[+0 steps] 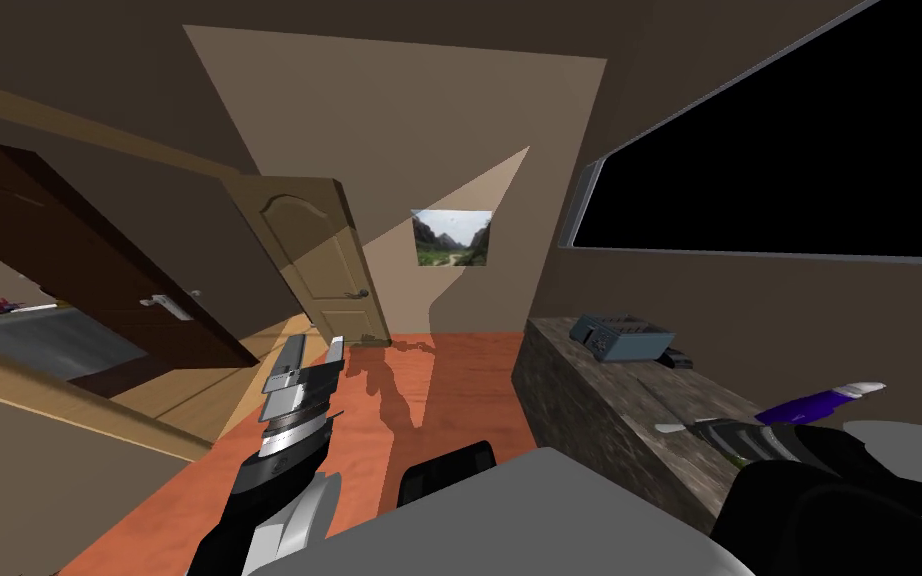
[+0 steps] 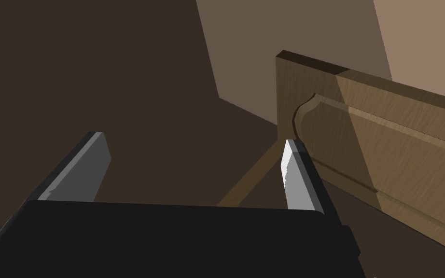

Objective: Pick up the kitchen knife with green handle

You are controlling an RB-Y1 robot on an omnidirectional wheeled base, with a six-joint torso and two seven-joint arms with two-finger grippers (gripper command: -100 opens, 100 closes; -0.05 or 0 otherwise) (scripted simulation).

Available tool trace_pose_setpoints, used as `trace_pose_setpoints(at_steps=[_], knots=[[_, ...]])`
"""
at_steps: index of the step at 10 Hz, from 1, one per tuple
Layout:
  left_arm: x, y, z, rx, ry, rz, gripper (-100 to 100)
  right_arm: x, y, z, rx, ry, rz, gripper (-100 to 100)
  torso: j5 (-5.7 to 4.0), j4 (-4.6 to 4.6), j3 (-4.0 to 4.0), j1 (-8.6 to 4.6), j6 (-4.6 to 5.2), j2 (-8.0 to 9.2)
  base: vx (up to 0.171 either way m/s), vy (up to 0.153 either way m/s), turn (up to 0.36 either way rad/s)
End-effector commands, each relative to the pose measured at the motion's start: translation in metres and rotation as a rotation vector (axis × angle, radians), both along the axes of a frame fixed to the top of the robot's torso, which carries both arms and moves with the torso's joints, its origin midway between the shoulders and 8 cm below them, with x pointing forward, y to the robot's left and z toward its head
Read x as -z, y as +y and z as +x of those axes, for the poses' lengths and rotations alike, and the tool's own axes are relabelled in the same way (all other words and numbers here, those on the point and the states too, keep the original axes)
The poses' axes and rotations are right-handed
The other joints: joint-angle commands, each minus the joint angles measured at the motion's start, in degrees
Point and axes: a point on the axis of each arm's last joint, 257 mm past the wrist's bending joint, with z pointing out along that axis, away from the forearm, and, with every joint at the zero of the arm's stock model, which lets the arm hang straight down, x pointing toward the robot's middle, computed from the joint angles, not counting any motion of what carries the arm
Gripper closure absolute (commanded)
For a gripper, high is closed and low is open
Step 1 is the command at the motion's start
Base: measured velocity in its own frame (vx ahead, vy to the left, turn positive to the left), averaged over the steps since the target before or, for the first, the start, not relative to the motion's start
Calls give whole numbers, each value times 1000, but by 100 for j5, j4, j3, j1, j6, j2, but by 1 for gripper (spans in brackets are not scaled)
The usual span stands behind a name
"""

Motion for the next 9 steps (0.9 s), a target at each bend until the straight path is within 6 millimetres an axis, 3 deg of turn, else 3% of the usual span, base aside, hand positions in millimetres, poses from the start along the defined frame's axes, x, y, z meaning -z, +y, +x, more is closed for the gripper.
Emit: trace_pose_setpoints(at_steps=[1, 3, 5, 6, 7, 9], knots=[[0, 0, 0, 0, 0, 0, 0, -12, -7, 4, -21, 16, -40, 100, 0, 0, 0, 0, 0, 0, 23, -36, -147], [0, 0, 0, 0, 0, 0, 0, -6, 13, 29, -62, -20, -8, 100, 2, 0, 3, -2, 9, 5, 22, -34, -93], [0, 0, 0, 0, 0, 0, 0, -12, 13, 34, -82, -5, -37, 100, 4, 1, 1, 13, -4, 3, 14, -15, -79], [0, 0, 0, 0, 0, 0, 0, -9, 27, 46, -103, -25, -9, 100, 8, -1, 2, 6, 18, 5, 37, -44, -160], [0, 0, 0, 0, 0, 0, 0, -17, 18, 44, -110, 4, -46, 100, 1, -1, 1, -1, 4, 2, 53, -52, -174], [0, 0, 0, 0, 0, 0, 0, -11, 36, 54, -120, -19, -14, 100, -3, -3, -2, -6, 6, -2, 30, -31, -54]])
